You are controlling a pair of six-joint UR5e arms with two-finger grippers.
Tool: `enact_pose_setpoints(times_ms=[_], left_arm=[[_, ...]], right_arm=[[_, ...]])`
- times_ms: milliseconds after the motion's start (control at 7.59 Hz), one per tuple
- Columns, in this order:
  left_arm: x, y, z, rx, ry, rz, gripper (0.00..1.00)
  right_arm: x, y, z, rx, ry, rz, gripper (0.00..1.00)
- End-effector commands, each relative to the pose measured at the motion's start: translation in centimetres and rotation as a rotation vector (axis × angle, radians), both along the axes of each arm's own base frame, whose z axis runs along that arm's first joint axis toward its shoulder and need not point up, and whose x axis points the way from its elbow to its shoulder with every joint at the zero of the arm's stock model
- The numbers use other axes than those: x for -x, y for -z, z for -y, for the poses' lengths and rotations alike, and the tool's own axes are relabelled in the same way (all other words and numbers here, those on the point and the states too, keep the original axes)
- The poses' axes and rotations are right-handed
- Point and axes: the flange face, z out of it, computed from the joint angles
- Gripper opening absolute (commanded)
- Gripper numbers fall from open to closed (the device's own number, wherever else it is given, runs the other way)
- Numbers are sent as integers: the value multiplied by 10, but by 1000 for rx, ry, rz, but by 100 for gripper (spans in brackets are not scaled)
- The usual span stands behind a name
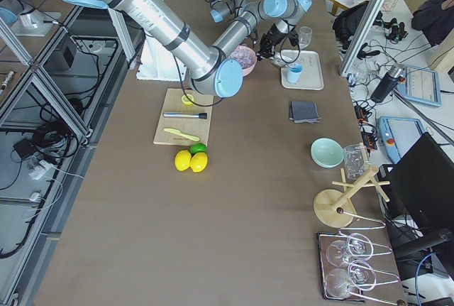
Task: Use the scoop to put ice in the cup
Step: 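Tilt the scoop with the right gripper to pour ice into the blue cup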
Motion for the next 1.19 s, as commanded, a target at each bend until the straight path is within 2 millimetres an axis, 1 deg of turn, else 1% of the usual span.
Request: enact_pose_setpoints(times_ms=[0,132,263,527,790,922,1053], left_arm=[[0,0,0,0,0,0,98],[0,0,0,1,1,0,98],[0,0,0,0,-1,0,98],[0,0,0,4,2,0,98],[0,0,0,4,4,0,98],[0,0,0,4,4,0,98],[0,0,0,4,4,0,98]], right_arm=[[1,19,-2,54,3,-1,0],[1,28,-3,62,3,-4,0],[1,29,-3,66,3,0,0],[1,30,-3,66,3,3,0],[0,24,-4,68,3,-3,0],[-3,29,-7,44,3,2,0],[-17,25,-18,5,-1,7,0]])
